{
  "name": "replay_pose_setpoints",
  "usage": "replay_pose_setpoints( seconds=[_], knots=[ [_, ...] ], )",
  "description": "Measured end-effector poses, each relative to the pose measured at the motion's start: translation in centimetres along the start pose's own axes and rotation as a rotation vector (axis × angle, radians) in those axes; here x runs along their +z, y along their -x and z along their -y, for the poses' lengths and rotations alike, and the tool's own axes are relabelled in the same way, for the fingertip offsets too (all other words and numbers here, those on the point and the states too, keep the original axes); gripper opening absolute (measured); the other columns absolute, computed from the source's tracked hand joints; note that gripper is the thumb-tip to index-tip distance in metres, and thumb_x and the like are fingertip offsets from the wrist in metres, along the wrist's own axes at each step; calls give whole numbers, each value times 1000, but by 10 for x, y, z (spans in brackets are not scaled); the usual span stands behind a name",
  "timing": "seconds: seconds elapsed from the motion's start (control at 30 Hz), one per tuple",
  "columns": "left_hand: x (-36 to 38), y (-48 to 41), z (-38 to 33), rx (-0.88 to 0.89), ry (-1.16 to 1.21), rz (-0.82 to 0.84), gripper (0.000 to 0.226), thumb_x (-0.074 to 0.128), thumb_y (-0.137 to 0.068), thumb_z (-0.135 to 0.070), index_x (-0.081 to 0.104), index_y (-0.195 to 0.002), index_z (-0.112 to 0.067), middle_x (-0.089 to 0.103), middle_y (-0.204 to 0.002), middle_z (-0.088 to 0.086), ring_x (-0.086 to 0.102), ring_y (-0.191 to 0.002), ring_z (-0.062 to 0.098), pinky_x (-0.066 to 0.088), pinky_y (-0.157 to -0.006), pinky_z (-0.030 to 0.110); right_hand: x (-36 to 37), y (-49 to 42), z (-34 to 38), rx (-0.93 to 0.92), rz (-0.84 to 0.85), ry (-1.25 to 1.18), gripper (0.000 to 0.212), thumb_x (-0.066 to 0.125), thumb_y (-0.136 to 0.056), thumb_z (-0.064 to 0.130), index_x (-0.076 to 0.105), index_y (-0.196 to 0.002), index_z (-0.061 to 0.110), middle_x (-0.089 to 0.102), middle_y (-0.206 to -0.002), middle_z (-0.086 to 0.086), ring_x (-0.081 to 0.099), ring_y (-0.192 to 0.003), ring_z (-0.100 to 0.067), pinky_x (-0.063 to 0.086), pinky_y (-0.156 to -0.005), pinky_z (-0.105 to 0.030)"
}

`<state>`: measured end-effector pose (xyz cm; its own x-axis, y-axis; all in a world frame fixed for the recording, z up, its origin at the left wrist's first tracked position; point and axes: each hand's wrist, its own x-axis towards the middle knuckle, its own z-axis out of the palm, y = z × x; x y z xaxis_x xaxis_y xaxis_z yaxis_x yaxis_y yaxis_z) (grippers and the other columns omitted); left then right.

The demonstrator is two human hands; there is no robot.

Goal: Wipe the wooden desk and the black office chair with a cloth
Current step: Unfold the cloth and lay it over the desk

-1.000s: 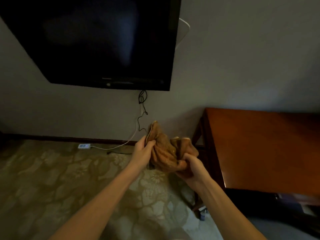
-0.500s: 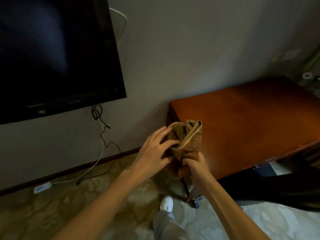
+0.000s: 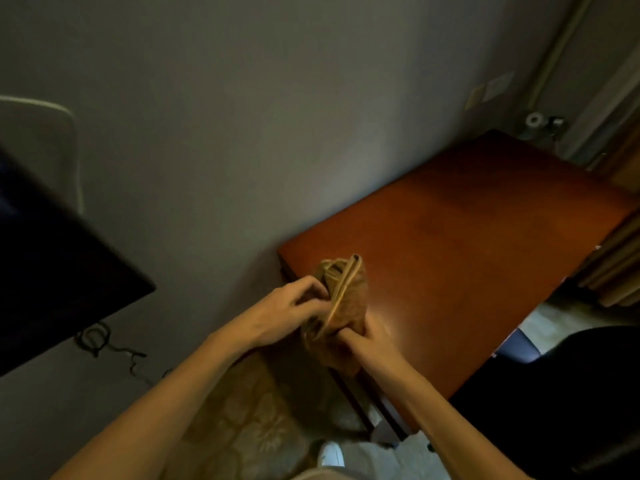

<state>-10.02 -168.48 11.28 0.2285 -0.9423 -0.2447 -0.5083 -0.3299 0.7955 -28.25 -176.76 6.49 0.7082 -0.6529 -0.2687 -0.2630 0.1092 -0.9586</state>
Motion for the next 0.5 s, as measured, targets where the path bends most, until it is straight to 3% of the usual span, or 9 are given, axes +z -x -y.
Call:
replay_pose_setpoints(
  seconds=[0.1,0.17,0.27,0.37,0.5],
  knots=[
    [2,-45,-21,11,-144,-232,71,42,-68,-100,55,-92,-35,66,-88,-11,64,-83,8,54,-78,49,-3,-13,-1,-130,-60,314,43,61,-89,7,58,-122,35,65,-116,16,62,-104,3,49,-85,-15],
    [9,-73,-36,28,-280,-264,76,40,-65,-103,50,-104,-37,62,-102,-17,61,-94,7,55,-80,44,-6,-20,0,-140,-103,449,38,57,-86,11,50,-115,34,57,-111,18,59,-100,-5,45,-76,-17],
    [19,-110,-54,136,-491,-184,65,49,-82,-86,47,-127,-39,58,-115,-16,57,-104,10,51,-80,37,-15,-28,0,-121,-195,581,33,55,-82,9,48,-109,27,57,-112,7,57,-102,-20,45,-76,-29],
    [25,-141,-65,297,-668,-133,29,50,-98,-63,61,-104,-37,61,-101,-12,63,-99,16,44,-67,31,-30,-38,3,-77,-278,587,48,54,-82,10,52,-128,22,63,-123,-1,61,-109,-26,54,-85,-45],
    [14,-184,-76,428,-534,-138,31,51,-102,-51,70,-118,-33,60,-132,-14,58,-116,14,46,-83,32,-54,-57,10,-37,-391,574,67,58,-88,15,37,-151,28,60,-136,0,60,-118,-25,52,-90,-37]
  ],
)
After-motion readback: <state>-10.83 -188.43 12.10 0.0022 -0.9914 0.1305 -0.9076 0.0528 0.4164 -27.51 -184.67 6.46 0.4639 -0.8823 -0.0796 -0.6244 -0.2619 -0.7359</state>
